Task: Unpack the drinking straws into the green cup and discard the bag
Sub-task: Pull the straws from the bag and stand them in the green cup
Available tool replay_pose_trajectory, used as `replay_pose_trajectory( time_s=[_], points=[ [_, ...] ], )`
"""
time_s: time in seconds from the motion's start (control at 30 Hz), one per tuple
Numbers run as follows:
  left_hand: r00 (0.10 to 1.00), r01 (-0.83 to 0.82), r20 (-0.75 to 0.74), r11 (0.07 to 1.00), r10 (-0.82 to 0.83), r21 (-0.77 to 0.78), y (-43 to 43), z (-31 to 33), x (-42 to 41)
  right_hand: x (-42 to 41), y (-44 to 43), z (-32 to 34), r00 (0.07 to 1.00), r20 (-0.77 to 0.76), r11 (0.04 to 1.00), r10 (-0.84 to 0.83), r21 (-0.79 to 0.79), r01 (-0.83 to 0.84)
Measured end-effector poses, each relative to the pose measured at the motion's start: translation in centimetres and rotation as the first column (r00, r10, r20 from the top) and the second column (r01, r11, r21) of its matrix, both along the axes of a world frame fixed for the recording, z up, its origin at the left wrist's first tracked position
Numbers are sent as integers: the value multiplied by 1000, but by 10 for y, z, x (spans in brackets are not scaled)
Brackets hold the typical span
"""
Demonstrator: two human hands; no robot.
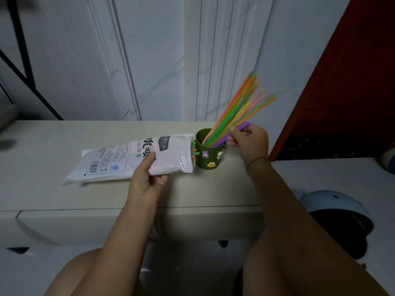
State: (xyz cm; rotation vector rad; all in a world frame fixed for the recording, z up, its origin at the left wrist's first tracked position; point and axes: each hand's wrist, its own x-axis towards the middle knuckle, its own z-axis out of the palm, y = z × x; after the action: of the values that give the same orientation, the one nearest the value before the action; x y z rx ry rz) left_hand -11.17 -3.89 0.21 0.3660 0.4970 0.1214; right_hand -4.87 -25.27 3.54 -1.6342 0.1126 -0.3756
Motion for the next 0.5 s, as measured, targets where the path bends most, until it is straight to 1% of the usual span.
replay_pose_trajectory(
  time_s=[0.1,0.2,0.27,0.37,0.43,0.5],
  points=[
    [1000,6,7,1000,-6,-1,-2,0,1,-1,5,-3,996,-66,998,58,39,-56],
    [1000,8,15,1000,-8,5,-4,0,2,-10,6,-5,987,-150,993,65,106,-49],
    [1000,1,16,1000,-2,17,-5,1,1,-22,11,-6,968,-228,987,101,143,-69],
    [1000,6,19,999,-7,47,-10,4,-1,-43,21,-8,919,-317,957,235,239,-163],
    [999,23,37,996,-26,83,-13,6,-2,-52,29,-10,880,-315,918,355,294,-265],
    [998,32,55,992,-39,124,-16,7,-3,-55,34,-13,865,-288,896,411,300,-326]
  ],
)
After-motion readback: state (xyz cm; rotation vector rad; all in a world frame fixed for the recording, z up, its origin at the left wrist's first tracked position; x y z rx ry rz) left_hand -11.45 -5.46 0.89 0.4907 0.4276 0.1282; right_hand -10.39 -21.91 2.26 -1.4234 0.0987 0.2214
